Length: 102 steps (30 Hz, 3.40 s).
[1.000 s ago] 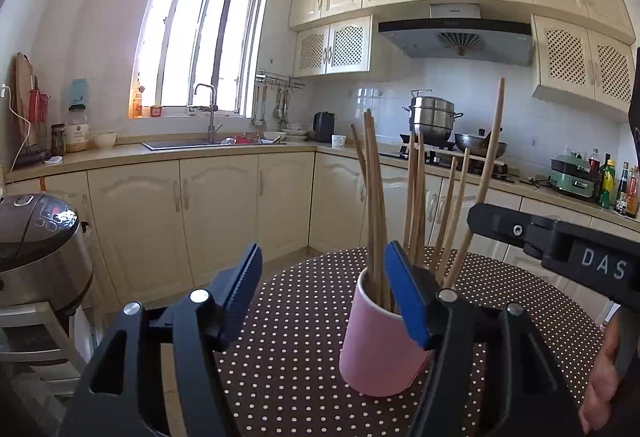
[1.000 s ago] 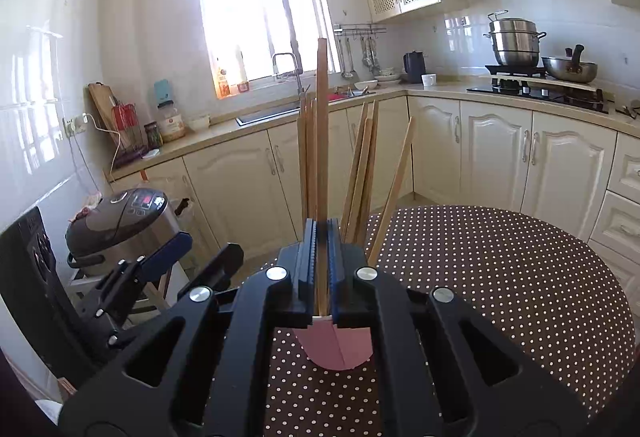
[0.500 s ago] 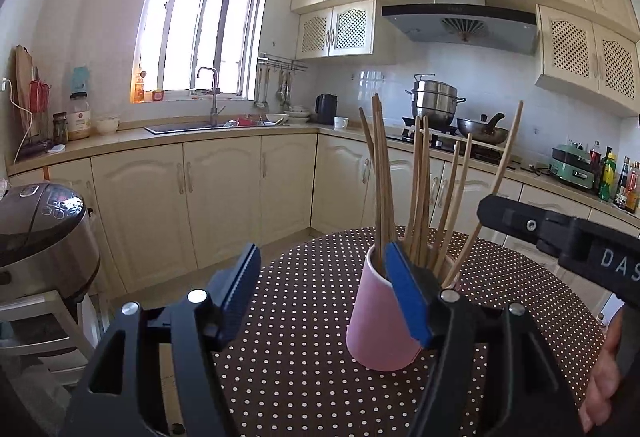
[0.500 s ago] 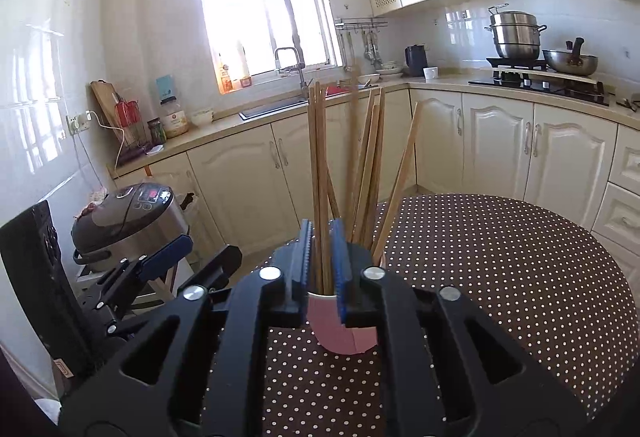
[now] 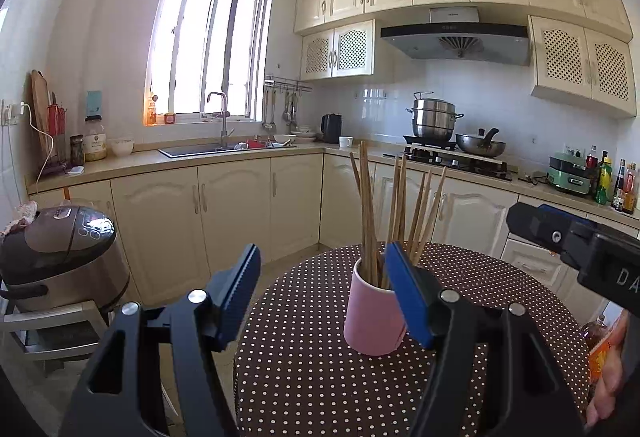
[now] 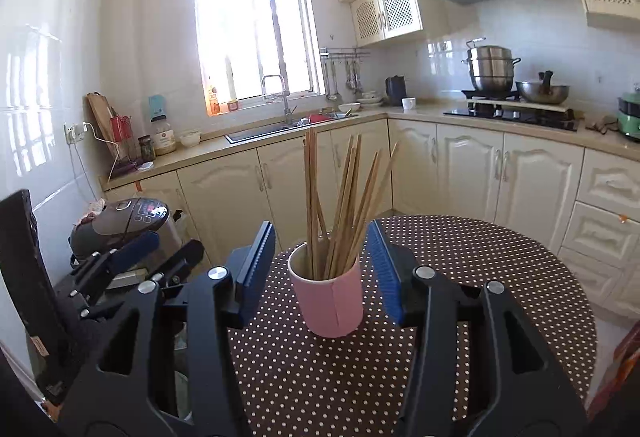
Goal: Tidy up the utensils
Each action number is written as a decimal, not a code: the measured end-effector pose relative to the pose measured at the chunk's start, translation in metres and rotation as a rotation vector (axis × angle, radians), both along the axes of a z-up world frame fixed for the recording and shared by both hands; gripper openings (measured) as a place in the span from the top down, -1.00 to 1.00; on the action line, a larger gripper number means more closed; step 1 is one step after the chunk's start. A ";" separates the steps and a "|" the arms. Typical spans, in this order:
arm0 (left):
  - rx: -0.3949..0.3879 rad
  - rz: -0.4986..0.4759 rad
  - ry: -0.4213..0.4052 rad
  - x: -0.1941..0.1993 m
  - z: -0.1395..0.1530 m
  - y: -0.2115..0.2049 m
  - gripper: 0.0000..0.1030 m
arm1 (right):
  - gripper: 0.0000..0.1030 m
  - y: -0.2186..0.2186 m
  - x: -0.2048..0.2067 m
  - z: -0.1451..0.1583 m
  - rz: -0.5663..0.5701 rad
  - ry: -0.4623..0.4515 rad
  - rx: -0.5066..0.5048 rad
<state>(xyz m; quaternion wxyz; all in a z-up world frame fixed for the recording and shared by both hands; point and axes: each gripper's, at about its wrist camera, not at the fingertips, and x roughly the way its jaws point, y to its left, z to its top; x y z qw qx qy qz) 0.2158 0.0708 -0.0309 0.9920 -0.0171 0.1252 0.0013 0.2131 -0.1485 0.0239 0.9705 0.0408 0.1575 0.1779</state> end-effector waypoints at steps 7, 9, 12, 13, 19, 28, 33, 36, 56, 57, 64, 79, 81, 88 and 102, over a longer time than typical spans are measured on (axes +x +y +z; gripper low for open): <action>0.075 0.004 -0.066 -0.064 0.025 -0.019 -0.25 | -0.33 -0.004 -0.057 0.015 -0.040 -0.049 -0.072; 0.061 -0.002 -0.093 -0.085 0.031 -0.022 -0.33 | -0.47 -0.005 -0.078 0.021 -0.044 -0.074 -0.086; 0.064 0.007 -0.133 -0.115 0.040 -0.026 -0.47 | -0.62 -0.007 -0.108 0.029 -0.070 -0.118 -0.094; 0.066 0.010 -0.141 -0.125 0.044 -0.028 -0.47 | -0.69 -0.008 -0.119 0.032 -0.076 -0.126 -0.098; 0.060 0.005 -0.180 -0.177 0.058 -0.032 -0.55 | -0.83 -0.016 -0.172 0.041 -0.140 -0.188 -0.105; 0.044 -0.015 -0.241 -0.233 0.071 -0.029 -0.72 | -0.87 -0.018 -0.239 0.049 -0.210 -0.312 -0.119; 0.028 -0.024 -0.267 -0.257 0.077 -0.029 -0.75 | -0.88 -0.013 -0.258 0.052 -0.210 -0.359 -0.126; 0.032 -0.011 -0.282 -0.264 0.081 -0.026 -0.77 | -0.88 -0.011 -0.264 0.052 -0.207 -0.380 -0.134; 0.055 0.029 -0.326 -0.281 0.081 -0.023 -0.77 | -0.88 -0.014 -0.277 0.048 -0.210 -0.399 -0.105; 0.055 0.029 -0.326 -0.281 0.081 -0.024 -0.77 | -0.88 -0.014 -0.277 0.048 -0.209 -0.399 -0.105; 0.056 0.030 -0.324 -0.282 0.080 -0.024 -0.77 | -0.88 -0.015 -0.277 0.047 -0.209 -0.392 -0.104; 0.062 0.035 -0.320 -0.281 0.079 -0.022 -0.77 | -0.88 -0.012 -0.280 0.048 -0.208 -0.387 -0.105; 0.063 0.034 -0.319 -0.281 0.079 -0.022 -0.77 | -0.88 -0.012 -0.280 0.048 -0.208 -0.387 -0.106; 0.063 0.034 -0.321 -0.281 0.079 -0.021 -0.77 | -0.88 -0.012 -0.279 0.049 -0.209 -0.387 -0.106; 0.067 0.038 -0.315 -0.277 0.080 -0.022 -0.77 | -0.88 -0.012 -0.277 0.049 -0.211 -0.380 -0.107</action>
